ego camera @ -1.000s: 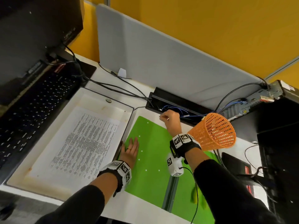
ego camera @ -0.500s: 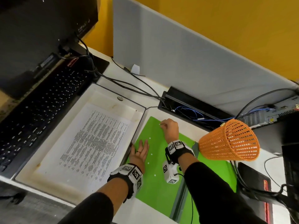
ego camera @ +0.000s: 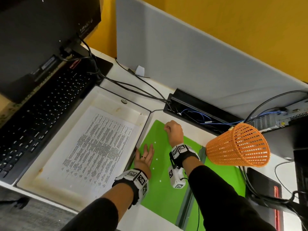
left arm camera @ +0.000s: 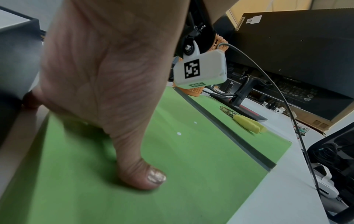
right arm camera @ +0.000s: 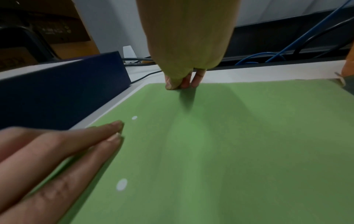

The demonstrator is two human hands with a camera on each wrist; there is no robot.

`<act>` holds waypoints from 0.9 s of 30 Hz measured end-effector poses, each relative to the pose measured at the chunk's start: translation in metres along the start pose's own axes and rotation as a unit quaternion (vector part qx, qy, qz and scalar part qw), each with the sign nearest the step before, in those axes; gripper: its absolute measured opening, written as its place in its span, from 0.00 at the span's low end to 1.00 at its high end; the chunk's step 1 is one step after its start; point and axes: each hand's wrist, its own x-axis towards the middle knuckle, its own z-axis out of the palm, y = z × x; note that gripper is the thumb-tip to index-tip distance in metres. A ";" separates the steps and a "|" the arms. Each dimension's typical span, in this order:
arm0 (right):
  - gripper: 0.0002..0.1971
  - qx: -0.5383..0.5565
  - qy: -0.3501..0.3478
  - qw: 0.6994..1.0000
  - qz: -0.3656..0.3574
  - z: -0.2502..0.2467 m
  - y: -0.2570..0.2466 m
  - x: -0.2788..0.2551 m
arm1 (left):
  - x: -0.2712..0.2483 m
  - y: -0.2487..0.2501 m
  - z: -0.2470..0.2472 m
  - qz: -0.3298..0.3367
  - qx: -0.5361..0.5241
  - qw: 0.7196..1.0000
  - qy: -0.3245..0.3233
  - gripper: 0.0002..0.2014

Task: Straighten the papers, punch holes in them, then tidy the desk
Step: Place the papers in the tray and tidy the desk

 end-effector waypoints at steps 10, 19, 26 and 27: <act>0.18 -0.115 -0.040 0.993 -0.008 0.005 -0.009 -0.003 | 0.000 0.000 -0.002 -0.004 -0.024 1.000 -0.011 0.41; 0.23 -0.088 -0.044 0.995 0.032 0.002 -0.003 -0.008 | -0.004 -0.002 -0.006 0.001 -0.020 1.000 -0.017 0.42; 0.18 -0.027 -0.023 0.999 0.007 -0.036 -0.004 -0.009 | -0.013 -0.002 -0.011 -0.004 0.003 1.000 -0.027 0.47; 0.17 -0.007 -0.010 1.000 0.000 -0.050 -0.005 -0.009 | -0.014 -0.002 -0.012 -0.004 0.011 1.000 -0.028 0.48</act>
